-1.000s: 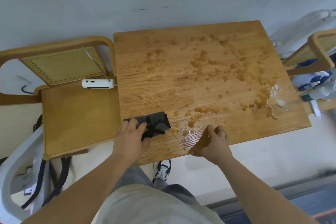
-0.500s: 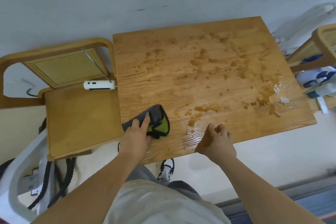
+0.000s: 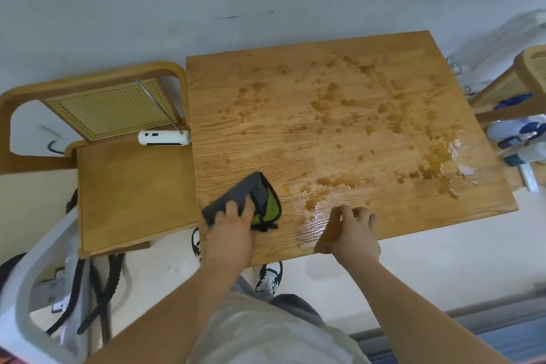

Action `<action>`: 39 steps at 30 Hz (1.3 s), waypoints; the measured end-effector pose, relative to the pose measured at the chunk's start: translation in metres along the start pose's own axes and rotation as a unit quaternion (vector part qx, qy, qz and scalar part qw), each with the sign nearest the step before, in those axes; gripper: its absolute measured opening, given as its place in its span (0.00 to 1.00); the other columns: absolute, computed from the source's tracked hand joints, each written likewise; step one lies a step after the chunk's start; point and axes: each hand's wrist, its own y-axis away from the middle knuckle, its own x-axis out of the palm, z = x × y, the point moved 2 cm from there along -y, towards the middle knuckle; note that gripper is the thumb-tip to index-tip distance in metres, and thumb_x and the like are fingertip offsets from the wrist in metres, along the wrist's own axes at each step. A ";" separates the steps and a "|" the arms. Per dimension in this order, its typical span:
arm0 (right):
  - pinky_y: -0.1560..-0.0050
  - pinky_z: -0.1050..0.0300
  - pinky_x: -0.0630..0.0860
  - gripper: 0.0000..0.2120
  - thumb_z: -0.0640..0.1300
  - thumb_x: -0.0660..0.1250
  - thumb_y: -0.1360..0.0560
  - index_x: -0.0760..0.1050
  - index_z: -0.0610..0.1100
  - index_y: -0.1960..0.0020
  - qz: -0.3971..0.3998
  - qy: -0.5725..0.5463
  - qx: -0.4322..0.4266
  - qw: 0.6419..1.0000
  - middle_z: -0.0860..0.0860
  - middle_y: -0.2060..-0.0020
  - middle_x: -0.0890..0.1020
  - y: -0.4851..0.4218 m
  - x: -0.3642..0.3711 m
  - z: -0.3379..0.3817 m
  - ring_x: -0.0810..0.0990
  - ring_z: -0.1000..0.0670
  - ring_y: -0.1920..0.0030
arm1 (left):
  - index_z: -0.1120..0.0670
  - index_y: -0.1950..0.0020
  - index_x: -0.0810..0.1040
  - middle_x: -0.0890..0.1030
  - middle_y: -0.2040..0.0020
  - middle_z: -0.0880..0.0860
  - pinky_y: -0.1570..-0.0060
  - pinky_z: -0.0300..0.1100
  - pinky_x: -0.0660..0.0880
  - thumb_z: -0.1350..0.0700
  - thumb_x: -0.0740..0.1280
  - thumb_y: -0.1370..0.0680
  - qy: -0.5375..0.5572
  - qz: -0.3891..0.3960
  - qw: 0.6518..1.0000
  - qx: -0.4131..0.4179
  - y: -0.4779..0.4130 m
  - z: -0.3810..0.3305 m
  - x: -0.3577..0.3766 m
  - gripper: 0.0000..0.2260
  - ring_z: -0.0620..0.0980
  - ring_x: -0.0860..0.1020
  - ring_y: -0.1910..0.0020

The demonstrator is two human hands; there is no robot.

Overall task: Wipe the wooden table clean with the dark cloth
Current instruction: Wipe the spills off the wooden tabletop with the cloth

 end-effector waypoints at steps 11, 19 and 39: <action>0.40 0.36 0.80 0.46 0.54 0.85 0.38 0.61 0.57 0.29 -0.003 -0.011 -0.005 1.000 0.48 0.27 0.59 -0.003 0.005 -0.001 0.50 0.38 0.22 | 0.47 0.17 0.50 0.68 0.35 0.56 0.50 0.49 0.79 0.55 0.64 0.19 0.018 -0.023 1.000 -0.004 -0.017 0.026 -0.014 0.34 0.56 0.72 0.40; 0.27 0.36 0.69 0.47 0.54 0.84 0.35 0.57 0.53 0.27 0.015 0.007 0.004 1.000 0.43 0.26 0.58 -0.003 -0.002 0.008 0.50 0.34 0.22 | 0.41 0.18 0.50 0.69 0.39 0.54 0.58 0.49 0.73 0.55 0.64 0.21 -0.065 0.060 0.957 0.276 0.014 0.013 0.007 0.36 0.56 0.72 0.42; 0.35 0.44 0.76 0.50 0.67 0.77 0.33 0.57 0.57 0.19 -0.002 -0.028 -0.053 0.998 0.57 0.18 0.55 0.012 -0.010 -0.020 0.45 0.47 0.17 | 0.52 0.50 0.85 0.78 0.44 0.54 0.47 0.54 0.76 0.58 0.82 0.43 0.010 -0.098 0.978 0.182 -0.008 -0.010 -0.006 0.22 0.56 0.71 0.42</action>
